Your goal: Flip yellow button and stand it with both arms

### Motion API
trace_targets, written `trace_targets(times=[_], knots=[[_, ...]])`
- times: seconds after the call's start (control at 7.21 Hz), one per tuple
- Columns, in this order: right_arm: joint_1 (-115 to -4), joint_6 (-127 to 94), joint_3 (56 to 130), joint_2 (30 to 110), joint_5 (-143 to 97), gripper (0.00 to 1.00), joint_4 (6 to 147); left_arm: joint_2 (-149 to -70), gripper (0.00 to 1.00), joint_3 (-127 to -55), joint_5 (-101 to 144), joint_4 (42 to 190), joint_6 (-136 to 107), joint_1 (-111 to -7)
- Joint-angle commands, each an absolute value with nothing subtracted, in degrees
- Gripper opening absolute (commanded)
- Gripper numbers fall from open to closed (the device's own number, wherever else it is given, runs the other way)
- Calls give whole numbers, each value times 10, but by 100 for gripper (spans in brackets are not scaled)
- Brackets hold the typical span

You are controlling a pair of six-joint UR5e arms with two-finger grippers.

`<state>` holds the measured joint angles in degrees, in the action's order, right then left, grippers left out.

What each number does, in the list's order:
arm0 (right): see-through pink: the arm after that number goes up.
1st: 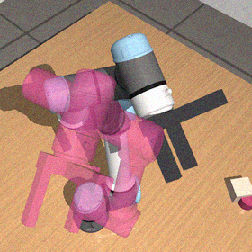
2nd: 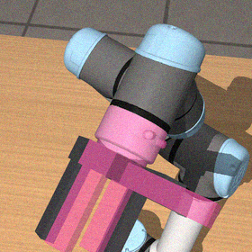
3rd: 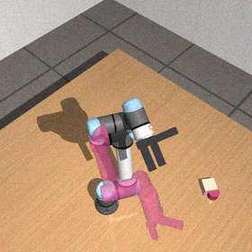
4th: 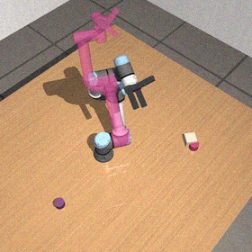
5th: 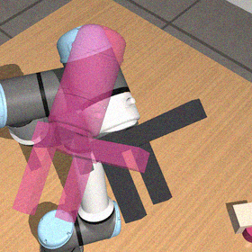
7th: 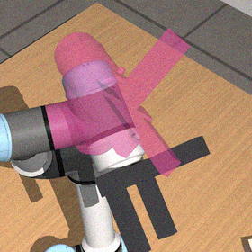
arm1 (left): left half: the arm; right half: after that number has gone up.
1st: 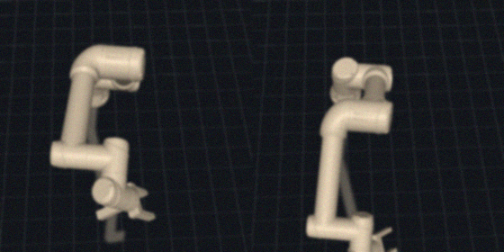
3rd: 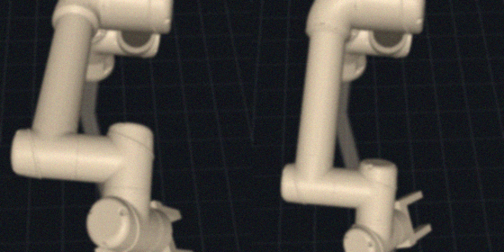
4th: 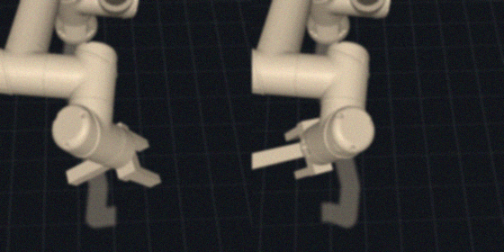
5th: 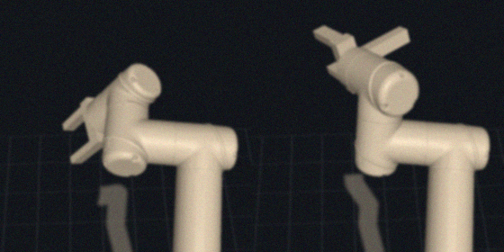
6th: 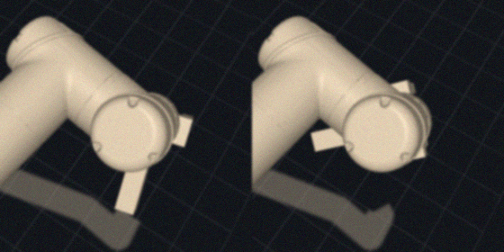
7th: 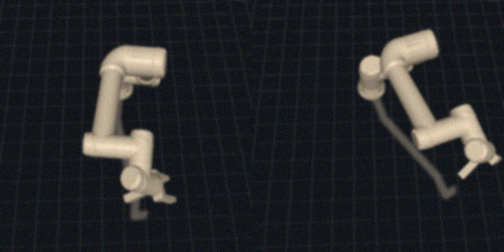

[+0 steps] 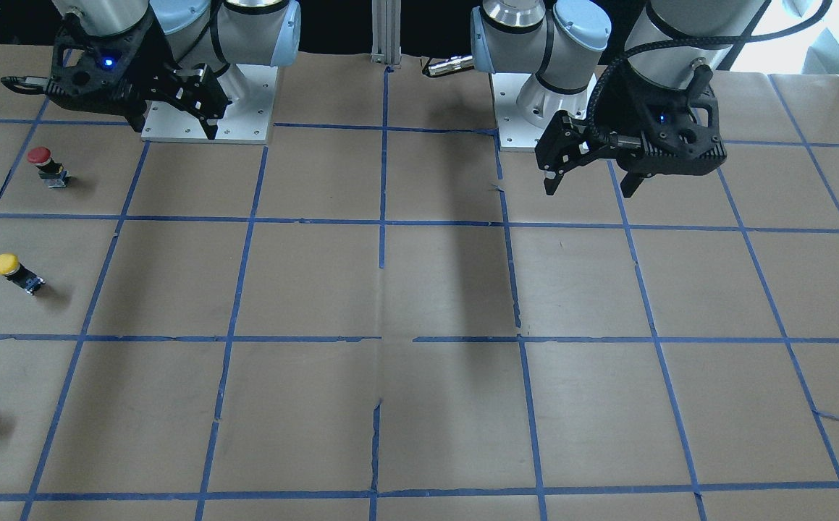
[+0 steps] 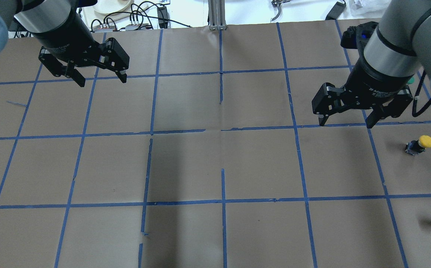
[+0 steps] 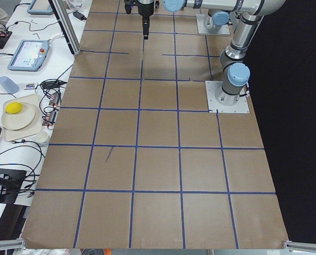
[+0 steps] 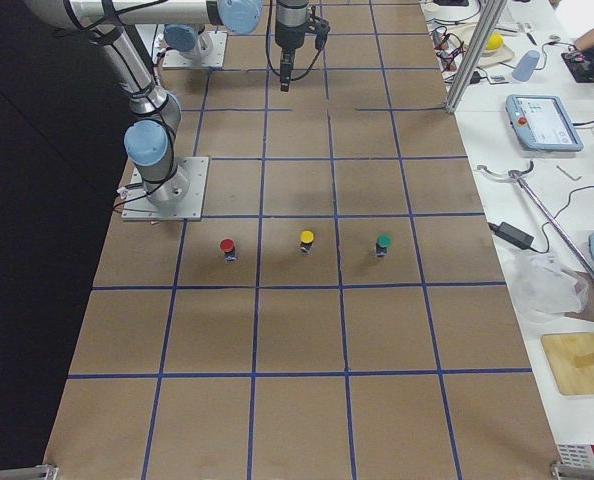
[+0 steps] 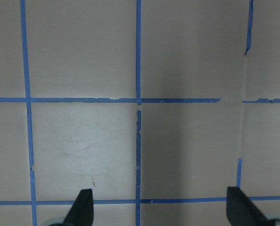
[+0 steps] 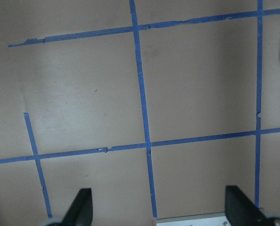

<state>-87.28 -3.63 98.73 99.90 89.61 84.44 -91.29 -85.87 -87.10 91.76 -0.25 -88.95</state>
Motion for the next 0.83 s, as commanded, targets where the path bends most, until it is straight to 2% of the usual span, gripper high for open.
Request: trace_targets(times=[0.0, 0.69], knots=[[-866, -39, 990, 1004, 896, 100, 843, -913, 100, -859, -871, 918, -2, -889], [-877, -42, 993, 1008, 894, 100, 845, -915, 100, -859, -871, 918, -1, -887]])
